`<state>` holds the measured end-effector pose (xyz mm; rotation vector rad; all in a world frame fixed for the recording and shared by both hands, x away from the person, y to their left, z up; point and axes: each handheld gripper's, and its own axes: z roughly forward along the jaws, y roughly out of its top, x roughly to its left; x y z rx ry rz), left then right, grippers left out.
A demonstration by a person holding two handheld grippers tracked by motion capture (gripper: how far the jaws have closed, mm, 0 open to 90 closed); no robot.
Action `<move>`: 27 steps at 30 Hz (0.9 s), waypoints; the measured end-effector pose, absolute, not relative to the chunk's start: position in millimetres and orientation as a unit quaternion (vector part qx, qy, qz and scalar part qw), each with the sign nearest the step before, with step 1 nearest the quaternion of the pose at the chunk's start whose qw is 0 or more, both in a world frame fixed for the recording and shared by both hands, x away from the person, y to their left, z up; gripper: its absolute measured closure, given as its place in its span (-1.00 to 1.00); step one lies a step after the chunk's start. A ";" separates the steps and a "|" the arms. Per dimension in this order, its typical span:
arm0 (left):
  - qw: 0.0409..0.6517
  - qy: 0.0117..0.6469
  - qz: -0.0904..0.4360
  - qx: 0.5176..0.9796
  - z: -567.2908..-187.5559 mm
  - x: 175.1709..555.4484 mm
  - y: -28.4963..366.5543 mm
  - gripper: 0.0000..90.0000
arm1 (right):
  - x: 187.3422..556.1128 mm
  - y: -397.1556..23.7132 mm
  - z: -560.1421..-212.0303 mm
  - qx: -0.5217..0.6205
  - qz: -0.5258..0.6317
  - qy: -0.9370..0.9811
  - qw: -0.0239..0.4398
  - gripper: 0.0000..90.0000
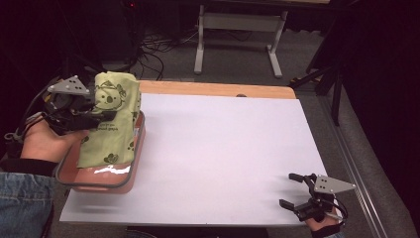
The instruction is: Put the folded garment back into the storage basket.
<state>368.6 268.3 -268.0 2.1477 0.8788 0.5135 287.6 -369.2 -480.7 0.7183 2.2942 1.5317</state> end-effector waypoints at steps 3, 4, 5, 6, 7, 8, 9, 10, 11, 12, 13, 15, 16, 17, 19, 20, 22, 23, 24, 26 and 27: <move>0.365 0.346 0.199 0.841 -270.9 369.6 273.3 0.42 | 287.7 -369.1 -480.8 0.249 0.532 0.796 0.145 -0.98; 0.361 0.347 0.198 0.843 -271.6 370.2 274.8 0.42 | 287.7 -369.1 -480.8 0.249 0.532 0.796 0.145 -0.98; 0.359 0.348 0.196 0.843 -272.0 370.8 276.2 0.42 | 287.7 -369.0 -480.8 0.249 0.532 0.797 0.145 -0.98; 0.359 0.347 0.195 0.844 -272.3 371.3 278.0 0.42 | 287.7 -369.0 -480.8 0.249 0.531 0.797 0.145 -0.98; 0.360 0.349 0.193 0.844 -272.4 371.3 279.0 0.42 | 287.8 -369.0 -480.9 0.250 0.531 0.797 0.145 -0.98; 0.358 0.349 0.191 0.845 -272.5 371.6 280.4 0.42 | 287.8 -369.0 -480.9 0.250 0.531 0.797 0.145 -0.98; 0.356 0.349 0.190 0.846 -273.1 371.8 281.3 0.42 | 287.8 -369.0 -480.9 0.250 0.531 0.797 0.145 -0.98; 0.353 0.349 0.191 0.847 -274.1 372.0 281.9 0.42 | 287.8 -368.9 -480.9 0.250 0.531 0.797 0.145 -0.98; 0.350 0.348 0.192 0.848 -275.4 372.4 282.4 0.42 | 287.8 -369.0 -480.9 0.250 0.531 0.797 0.145 -0.98; 0.344 0.348 0.192 0.850 -276.6 372.8 283.1 0.42 | 287.8 -369.0 -480.9 0.250 0.531 0.797 0.145 -0.98; 0.344 0.348 0.192 0.850 -276.6 372.8 283.1 0.42 | 287.8 -368.9 -481.0 0.250 0.531 0.797 0.145 -0.98; 0.343 0.354 0.188 0.850 -282.5 374.7 285.7 0.42 | 287.8 -368.9 -481.0 0.249 0.530 0.797 0.145 -0.98; 0.343 0.358 0.184 0.849 -284.9 375.9 286.8 0.42 | 287.9 -368.9 -481.0 0.250 0.530 0.797 0.145 -0.98; 0.343 0.359 0.181 0.849 -287.4 377.6 288.0 0.42 | 288.0 -368.8 -481.1 0.250 0.530 0.797 0.145 -0.98; 0.340 0.365 0.177 0.848 -292.8 381.3 290.1 0.42 | 288.0 -368.6 -481.1 0.250 0.530 0.798 0.145 -0.98; 0.340 0.368 0.175 0.848 -295.7 383.1 291.1 0.42 | 288.0 -368.6 -481.1 0.249 0.530 0.798 0.145 -0.98; 0.338 0.370 0.170 0.849 -300.9 387.2 293.5 0.42 | 287.9 -368.7 -481.1 0.249 0.530 0.798 0.145 -0.98; 0.335 0.371 0.167 0.850 -303.3 389.0 294.7 0.42 | 288.0 -368.6 -481.2 0.249 0.530 0.798 0.145 -0.98; 0.335 0.371 0.167 0.850 -303.3 389.0 294.7 0.42 | 288.1 -368.5 -481.2 0.249 0.529 0.798 0.145 -0.98; 0.329 0.377 0.165 0.850 -310.4 392.6 296.1 0.42 | 288.0 -368.5 -481.2 0.249 0.529 0.798 0.145 -0.98; 0.328 0.377 0.167 0.850 -312.0 393.0 296.8 0.42 | 288.0 -368.5 -481.3 0.250 0.529 0.798 0.145 -0.98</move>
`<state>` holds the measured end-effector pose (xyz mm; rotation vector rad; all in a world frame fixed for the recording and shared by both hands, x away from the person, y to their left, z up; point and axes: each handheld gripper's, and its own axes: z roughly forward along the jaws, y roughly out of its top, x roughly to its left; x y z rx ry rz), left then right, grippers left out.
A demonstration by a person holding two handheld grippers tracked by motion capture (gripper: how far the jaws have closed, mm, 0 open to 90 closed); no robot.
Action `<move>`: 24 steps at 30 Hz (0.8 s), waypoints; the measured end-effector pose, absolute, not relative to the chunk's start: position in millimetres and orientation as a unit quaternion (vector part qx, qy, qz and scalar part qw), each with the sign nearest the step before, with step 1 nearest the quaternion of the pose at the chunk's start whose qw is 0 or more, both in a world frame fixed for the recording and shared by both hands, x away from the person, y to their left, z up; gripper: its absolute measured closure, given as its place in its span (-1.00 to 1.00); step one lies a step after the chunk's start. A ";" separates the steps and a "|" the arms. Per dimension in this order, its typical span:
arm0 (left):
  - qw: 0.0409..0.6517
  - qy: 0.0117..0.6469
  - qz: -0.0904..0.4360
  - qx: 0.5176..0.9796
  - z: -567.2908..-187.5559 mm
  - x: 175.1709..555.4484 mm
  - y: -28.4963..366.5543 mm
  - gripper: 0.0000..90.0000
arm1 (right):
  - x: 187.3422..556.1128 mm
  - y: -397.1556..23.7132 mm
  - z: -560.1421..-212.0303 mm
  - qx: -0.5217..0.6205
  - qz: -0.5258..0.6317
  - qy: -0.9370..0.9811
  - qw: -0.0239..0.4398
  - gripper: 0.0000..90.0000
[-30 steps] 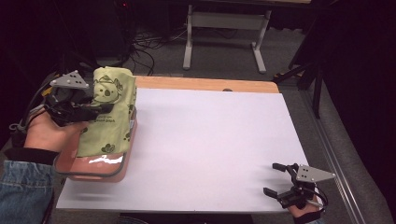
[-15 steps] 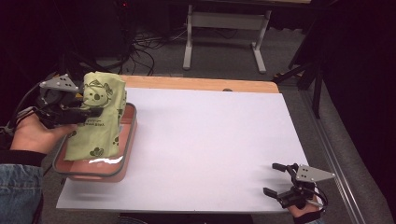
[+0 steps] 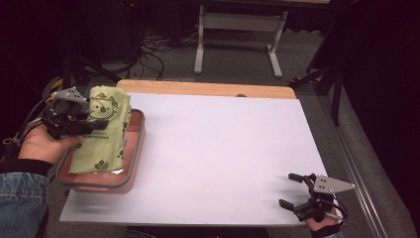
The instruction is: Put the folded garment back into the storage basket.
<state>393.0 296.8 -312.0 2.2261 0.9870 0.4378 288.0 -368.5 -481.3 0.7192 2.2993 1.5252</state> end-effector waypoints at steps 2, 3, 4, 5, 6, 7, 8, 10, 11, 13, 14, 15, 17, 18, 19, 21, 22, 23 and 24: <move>0.328 0.377 0.164 0.850 -315.3 394.4 298.7 0.42 | 288.0 -368.4 -481.3 0.249 0.529 0.798 0.145 -0.98; 0.328 0.377 0.161 0.851 -317.1 395.1 299.6 0.41 | 288.0 -368.4 -481.3 0.249 0.529 0.798 0.145 -0.98; 0.327 0.377 0.158 0.852 -319.1 395.7 300.4 0.41 | 288.0 -368.4 -481.3 0.249 0.529 0.798 0.145 -0.98; 0.327 0.377 0.158 0.852 -319.1 395.7 300.4 0.41 | 288.0 -368.4 -481.3 0.249 0.529 0.798 0.145 -0.98; 0.326 0.377 0.151 0.854 -324.3 397.0 300.8 0.41 | 288.1 -368.3 -481.3 0.249 0.529 0.798 0.145 -0.98; 0.326 0.377 0.151 0.854 -324.3 397.0 300.8 0.41 | 288.1 -368.3 -481.3 0.249 0.529 0.798 0.145 -0.98; 0.325 0.377 0.149 0.855 -327.1 397.9 301.1 0.41 | 288.1 -368.3 -481.3 0.249 0.529 0.798 0.145 -0.98; 0.323 0.378 0.145 0.855 -330.6 399.3 301.6 0.41 | 288.1 -368.1 -481.4 0.249 0.528 0.799 0.145 -0.98; 0.324 0.378 0.141 0.856 -333.0 400.4 301.8 0.41 | 288.1 -368.1 -481.4 0.249 0.528 0.799 0.145 -0.98; 0.324 0.379 0.133 0.857 -338.1 402.6 301.4 0.41 | 288.1 -368.1 -481.4 0.249 0.528 0.799 0.145 -0.98; 0.321 0.379 0.131 0.858 -341.1 404.1 301.3 0.41 | 288.2 -368.1 -481.3 0.250 0.528 0.799 0.145 -0.98; 0.319 0.381 0.127 0.858 -344.6 406.3 301.4 0.41 | 288.2 -368.1 -481.4 0.250 0.528 0.799 0.145 -0.98; 0.318 0.382 0.126 0.859 -346.8 407.9 301.5 0.41 | 288.2 -368.1 -481.4 0.249 0.528 0.799 0.145 -0.98; 0.318 0.384 0.118 0.859 -351.5 411.0 301.9 0.41 | 288.1 -368.2 -481.4 0.249 0.528 0.799 0.145 -0.98; 0.318 0.386 0.116 0.858 -353.1 411.9 302.0 0.41 | 288.1 -368.2 -481.4 0.249 0.528 0.799 0.145 -0.98; 0.316 0.389 0.110 0.859 -357.8 414.6 302.4 0.41 | 288.0 -368.3 -481.4 0.249 0.529 0.799 0.144 -0.98; 0.313 0.391 0.107 0.859 -360.2 416.0 302.6 0.41 | 288.0 -368.4 -481.4 0.249 0.529 0.798 0.144 -0.98; 0.311 0.393 0.107 0.859 -362.5 417.4 303.1 0.40 | 288.0 -368.4 -481.4 0.249 0.529 0.798 0.144 -0.98; 0.308 0.397 0.105 0.858 -364.6 418.7 303.9 0.40 | 287.9 -368.4 -481.4 0.249 0.529 0.798 0.144 -0.98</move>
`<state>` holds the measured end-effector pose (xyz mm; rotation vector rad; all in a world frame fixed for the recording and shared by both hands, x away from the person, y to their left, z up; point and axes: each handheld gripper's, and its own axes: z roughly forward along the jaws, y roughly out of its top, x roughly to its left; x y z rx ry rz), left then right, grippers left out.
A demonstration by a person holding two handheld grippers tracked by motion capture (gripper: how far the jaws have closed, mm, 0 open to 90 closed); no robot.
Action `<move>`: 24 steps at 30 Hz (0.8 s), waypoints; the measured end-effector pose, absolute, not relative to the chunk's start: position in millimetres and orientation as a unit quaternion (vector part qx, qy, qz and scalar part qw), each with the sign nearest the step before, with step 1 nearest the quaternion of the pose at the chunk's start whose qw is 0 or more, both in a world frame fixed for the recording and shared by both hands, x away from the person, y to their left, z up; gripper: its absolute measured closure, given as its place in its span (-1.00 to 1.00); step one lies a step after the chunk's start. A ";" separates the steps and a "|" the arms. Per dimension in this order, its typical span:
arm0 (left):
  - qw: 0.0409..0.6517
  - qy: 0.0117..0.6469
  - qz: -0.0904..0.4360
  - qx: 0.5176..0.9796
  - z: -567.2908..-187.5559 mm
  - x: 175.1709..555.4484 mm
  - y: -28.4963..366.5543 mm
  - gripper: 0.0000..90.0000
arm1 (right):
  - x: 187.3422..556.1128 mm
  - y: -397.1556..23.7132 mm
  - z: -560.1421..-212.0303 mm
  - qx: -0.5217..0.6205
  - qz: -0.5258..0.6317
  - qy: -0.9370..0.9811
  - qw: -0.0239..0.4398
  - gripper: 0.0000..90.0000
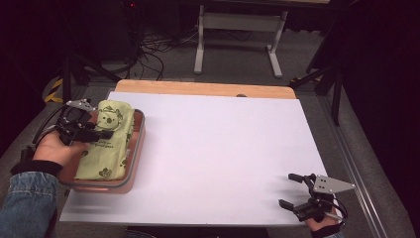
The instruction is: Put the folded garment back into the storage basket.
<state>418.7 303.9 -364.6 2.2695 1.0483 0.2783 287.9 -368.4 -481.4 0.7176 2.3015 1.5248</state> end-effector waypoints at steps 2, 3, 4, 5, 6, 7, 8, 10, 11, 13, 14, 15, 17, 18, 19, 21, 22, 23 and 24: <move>0.306 0.402 0.101 0.857 -369.0 421.3 305.9 0.40 | 287.9 -368.5 -481.4 0.249 0.529 0.798 0.144 -0.98; 0.303 0.404 0.097 0.858 -371.8 422.7 306.7 0.40 | 288.0 -368.5 -481.4 0.249 0.529 0.798 0.144 -0.98; 0.301 0.405 0.095 0.858 -373.2 423.3 307.3 0.40 | 288.0 -368.4 -481.4 0.249 0.529 0.798 0.144 -0.98; 0.299 0.407 0.092 0.858 -375.1 424.1 307.7 0.39 | 288.0 -368.4 -481.4 0.249 0.529 0.798 0.144 -0.98; 0.297 0.410 0.088 0.858 -376.9 424.7 308.1 0.39 | 288.0 -368.4 -481.4 0.250 0.529 0.798 0.144 -0.98; 0.295 0.410 0.085 0.859 -378.6 425.6 308.6 0.39 | 288.0 -368.4 -481.5 0.250 0.529 0.798 0.144 -0.98; 0.293 0.412 0.084 0.859 -380.4 426.1 308.7 0.39 | 288.0 -368.4 -481.5 0.249 0.529 0.799 0.144 -0.98; 0.292 0.412 0.081 0.859 -381.8 426.8 309.1 0.39 | 288.1 -368.3 -481.5 0.250 0.528 0.799 0.143 -0.98; 0.287 0.415 0.080 0.860 -384.1 427.9 309.3 0.39 | 288.1 -368.2 -481.5 0.250 0.528 0.799 0.143 -0.98; 0.282 0.416 0.077 0.861 -386.7 429.0 308.3 0.39 | 288.1 -368.1 -481.6 0.250 0.528 0.799 0.143 -0.98; 0.280 0.417 0.075 0.861 -388.1 429.6 307.8 0.38 | 288.1 -368.1 -481.6 0.250 0.528 0.799 0.143 -0.98; 0.278 0.417 0.072 0.862 -389.9 430.2 307.1 0.38 | 288.1 -368.2 -481.6 0.250 0.528 0.799 0.143 -0.98; 0.274 0.416 0.072 0.864 -391.4 430.9 306.7 0.38 | 288.1 -368.1 -481.6 0.250 0.528 0.799 0.143 -0.98; 0.266 0.417 0.069 0.866 -395.3 432.7 305.9 0.38 | 288.1 -368.1 -481.6 0.250 0.527 0.799 0.143 -0.98; 0.264 0.418 0.070 0.866 -396.5 433.4 305.7 0.38 | 288.1 -368.1 -481.6 0.250 0.528 0.799 0.143 -0.98; 0.259 0.423 0.068 0.866 -399.2 434.9 305.5 0.37 | 288.1 -368.2 -481.6 0.250 0.528 0.799 0.143 -0.98; 0.255 0.424 0.069 0.866 -400.6 435.7 305.7 0.37 | 288.1 -368.2 -481.6 0.250 0.528 0.799 0.143 -0.98; 0.255 0.424 0.069 0.866 -400.6 435.7 305.7 0.37 | 288.1 -368.2 -481.7 0.250 0.528 0.799 0.143 -0.98; 0.251 0.427 0.068 0.866 -402.5 436.6 305.9 0.37 | 288.2 -368.2 -481.7 0.250 0.527 0.799 0.143 -0.98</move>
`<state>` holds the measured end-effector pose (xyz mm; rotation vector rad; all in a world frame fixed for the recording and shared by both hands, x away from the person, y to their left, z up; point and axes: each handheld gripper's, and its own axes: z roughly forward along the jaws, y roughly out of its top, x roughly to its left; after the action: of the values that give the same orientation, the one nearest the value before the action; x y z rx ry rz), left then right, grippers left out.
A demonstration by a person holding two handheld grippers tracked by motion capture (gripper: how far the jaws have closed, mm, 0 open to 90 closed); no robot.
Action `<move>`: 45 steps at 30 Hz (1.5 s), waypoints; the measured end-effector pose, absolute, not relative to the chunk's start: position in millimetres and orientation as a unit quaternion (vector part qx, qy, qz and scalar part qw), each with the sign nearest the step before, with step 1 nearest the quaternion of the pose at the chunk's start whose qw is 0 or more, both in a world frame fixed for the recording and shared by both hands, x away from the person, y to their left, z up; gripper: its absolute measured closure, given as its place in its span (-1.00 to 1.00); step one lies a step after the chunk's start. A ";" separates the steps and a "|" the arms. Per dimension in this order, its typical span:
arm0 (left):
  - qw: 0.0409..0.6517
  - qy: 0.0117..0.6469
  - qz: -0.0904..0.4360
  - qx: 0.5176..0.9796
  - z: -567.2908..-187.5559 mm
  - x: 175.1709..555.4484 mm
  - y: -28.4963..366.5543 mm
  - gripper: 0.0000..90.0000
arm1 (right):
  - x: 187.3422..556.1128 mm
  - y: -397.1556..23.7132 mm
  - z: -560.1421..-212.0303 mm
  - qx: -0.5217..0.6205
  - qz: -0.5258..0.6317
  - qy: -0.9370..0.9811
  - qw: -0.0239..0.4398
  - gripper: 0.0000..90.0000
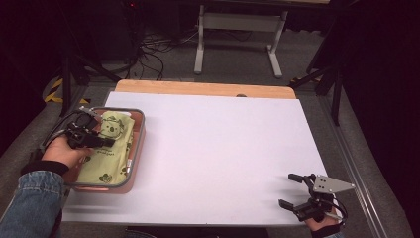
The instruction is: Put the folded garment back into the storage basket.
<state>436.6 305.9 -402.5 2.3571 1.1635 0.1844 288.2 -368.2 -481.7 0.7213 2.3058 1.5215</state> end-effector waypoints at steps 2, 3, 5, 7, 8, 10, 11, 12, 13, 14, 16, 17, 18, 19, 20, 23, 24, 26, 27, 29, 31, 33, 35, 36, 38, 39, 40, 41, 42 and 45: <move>0.247 0.430 0.067 0.866 -404.1 437.3 306.6 0.36 | 288.1 -368.2 -481.7 0.250 0.528 0.799 0.142 -0.98; 0.244 0.434 0.067 0.864 -404.8 438.0 307.3 0.35 | 288.1 -368.2 -481.7 0.250 0.528 0.799 0.142 -0.98; 0.242 0.442 0.065 0.862 -406.2 438.7 308.1 0.35 | 288.2 -368.1 -481.7 0.250 0.527 0.800 0.142 -0.98; 0.232 0.449 0.064 0.860 -409.8 440.1 309.6 0.34 | 288.1 -368.0 -481.7 0.250 0.526 0.800 0.143 -0.98; 0.228 0.450 0.063 0.861 -411.1 440.6 309.6 0.33 | 288.1 -368.0 -481.7 0.250 0.526 0.800 0.143 -0.98; 0.225 0.453 0.056 0.861 -414.4 441.1 308.7 0.33 | 288.2 -367.9 -481.8 0.249 0.526 0.801 0.143 -0.98; 0.225 0.453 0.054 0.861 -415.3 441.6 308.6 0.33 | 288.2 -368.0 -481.8 0.249 0.526 0.801 0.142 -0.98; 0.223 0.454 0.052 0.861 -416.3 442.2 308.3 0.33 | 288.3 -368.0 -481.8 0.249 0.526 0.801 0.142 -0.98; 0.220 0.452 0.053 0.863 -417.0 442.9 308.2 0.33 | 288.2 -368.0 -481.8 0.249 0.527 0.800 0.141 -0.98; 0.221 0.455 0.048 0.862 -418.4 443.4 307.2 0.33 | 288.2 -368.0 -481.8 0.249 0.527 0.800 0.141 -0.98; 0.217 0.453 0.047 0.863 -419.1 444.2 305.5 0.33 | 288.2 -368.0 -481.8 0.248 0.528 0.800 0.141 -0.99; 0.216 0.452 0.044 0.864 -419.2 444.5 304.7 0.33 | 288.1 -368.0 -481.8 0.248 0.528 0.800 0.141 -0.99; 0.217 0.449 0.041 0.866 -419.7 444.9 303.7 0.33 | 288.1 -368.0 -481.8 0.248 0.528 0.800 0.141 -0.99; 0.216 0.447 0.038 0.867 -420.6 445.4 302.2 0.32 | 288.2 -368.0 -481.8 0.248 0.528 0.800 0.141 -0.99; 0.211 0.445 0.039 0.869 -420.8 446.0 301.7 0.32 | 288.2 -368.1 -481.8 0.248 0.528 0.800 0.140 -0.99; 0.201 0.452 0.041 0.868 -423.5 447.9 299.5 0.26 | 288.0 -368.2 -481.7 0.248 0.528 0.800 0.140 -0.99; 0.201 0.452 0.041 0.868 -423.5 447.9 299.5 0.24 | 287.9 -368.2 -481.7 0.248 0.528 0.800 0.141 -0.99; 0.201 0.457 0.040 0.865 -424.1 447.5 299.1 0.21 | 287.9 -368.3 -481.7 0.247 0.529 0.800 0.141 -0.99; 0.202 0.457 0.041 0.865 -424.0 447.3 299.4 0.20 | 287.9 -368.3 -481.7 0.248 0.529 0.800 0.141 -0.99; 0.202 0.457 0.042 0.865 -424.0 447.1 299.5 0.20 | 288.0 -368.3 -481.7 0.248 0.528 0.800 0.140 -0.99; 0.199 0.458 0.043 0.865 -424.2 447.3 299.1 0.19 | 288.0 -368.2 -481.8 0.247 0.528 0.800 0.141 -0.99; 0.198 0.463 0.042 0.863 -424.8 447.5 299.1 0.18 | 287.9 -368.2 -481.7 0.247 0.528 0.800 0.141 -0.99; 0.195 0.466 0.042 0.862 -425.0 447.7 299.3 0.14 | 287.8 -368.2 -481.7 0.248 0.529 0.800 0.141 -0.99; 0.190 0.469 0.045 0.861 -425.0 447.5 299.4 0.13 | 287.9 -368.1 -481.7 0.248 0.528 0.800 0.141 -0.99; 0.188 0.469 0.048 0.861 -425.0 447.3 299.7 0.10 | 287.8 -368.2 -481.7 0.247 0.528 0.800 0.141 -0.99; 0.190 0.471 0.047 0.860 -425.0 446.9 299.6 0.09 | 287.8 -368.2 -481.7 0.248 0.529 0.800 0.141 -0.99; 0.190 0.471 0.047 0.860 -425.0 446.9 299.6 0.08 | 287.8 -368.3 -481.7 0.247 0.529 0.800 0.141 -0.99; 0.189 0.469 0.050 0.861 -424.7 446.8 299.8 0.08 | 287.8 -368.3 -481.7 0.247 0.529 0.800 0.141 -0.99; 0.188 0.470 0.050 0.861 -424.6 446.6 299.6 0.04 | 287.8 -368.2 -481.7 0.247 0.529 0.800 0.141 -0.99; 0.186 0.471 0.055 0.861 -424.0 446.0 300.3 -0.03 | 287.7 -368.3 -481.7 0.247 0.529 0.800 0.140 -0.99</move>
<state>446.0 300.3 -424.0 2.4245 1.3260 0.1537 287.7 -368.3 -481.7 0.7133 2.3096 1.5281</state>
